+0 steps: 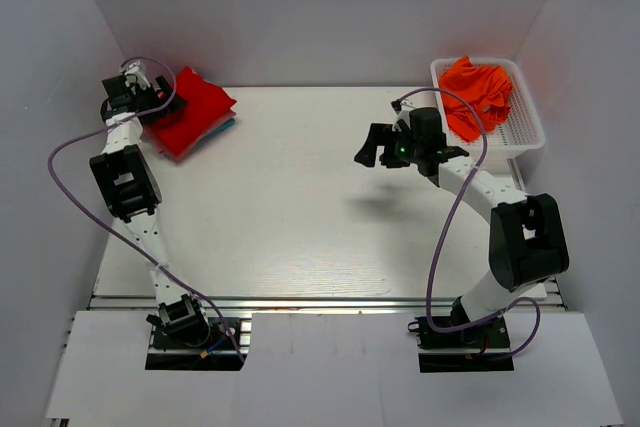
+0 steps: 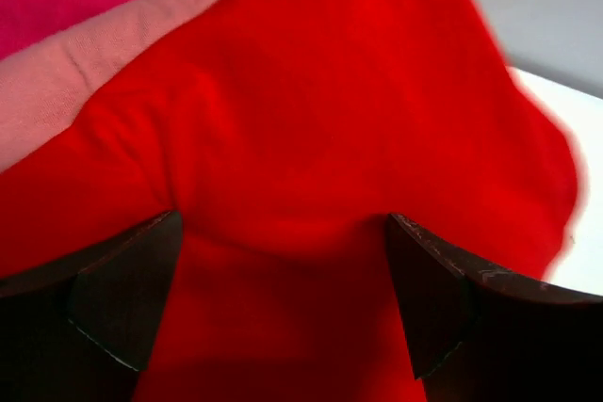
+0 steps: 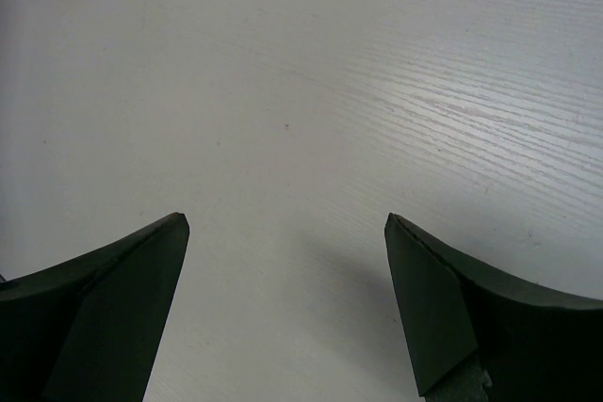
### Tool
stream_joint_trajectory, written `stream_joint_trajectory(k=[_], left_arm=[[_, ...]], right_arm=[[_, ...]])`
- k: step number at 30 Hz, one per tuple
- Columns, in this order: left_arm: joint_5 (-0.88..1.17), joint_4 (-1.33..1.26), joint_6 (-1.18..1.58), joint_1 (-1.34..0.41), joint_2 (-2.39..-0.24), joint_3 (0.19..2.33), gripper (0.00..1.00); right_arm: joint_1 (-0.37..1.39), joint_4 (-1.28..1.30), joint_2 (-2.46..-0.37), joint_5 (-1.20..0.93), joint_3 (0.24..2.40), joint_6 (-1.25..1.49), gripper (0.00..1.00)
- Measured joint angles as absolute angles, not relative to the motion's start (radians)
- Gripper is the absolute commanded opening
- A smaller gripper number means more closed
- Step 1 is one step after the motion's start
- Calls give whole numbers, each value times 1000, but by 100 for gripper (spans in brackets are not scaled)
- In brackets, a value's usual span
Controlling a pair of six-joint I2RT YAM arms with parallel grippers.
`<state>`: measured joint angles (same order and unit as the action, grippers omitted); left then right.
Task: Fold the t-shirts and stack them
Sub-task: Put the neatly folded tshirt into the corner of the board with the left arm
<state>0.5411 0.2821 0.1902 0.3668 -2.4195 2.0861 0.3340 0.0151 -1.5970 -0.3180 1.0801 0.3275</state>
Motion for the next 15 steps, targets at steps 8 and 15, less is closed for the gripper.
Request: stream_joint_trajectory(k=[8, 15], left_arm=[[627, 241, 218, 384, -2481, 2149, 100], [556, 211, 269, 376, -2390, 2083, 100]], right_arm=[[334, 54, -1611, -316, 1085, 305, 90], [334, 49, -1544, -315, 1055, 290, 90]])
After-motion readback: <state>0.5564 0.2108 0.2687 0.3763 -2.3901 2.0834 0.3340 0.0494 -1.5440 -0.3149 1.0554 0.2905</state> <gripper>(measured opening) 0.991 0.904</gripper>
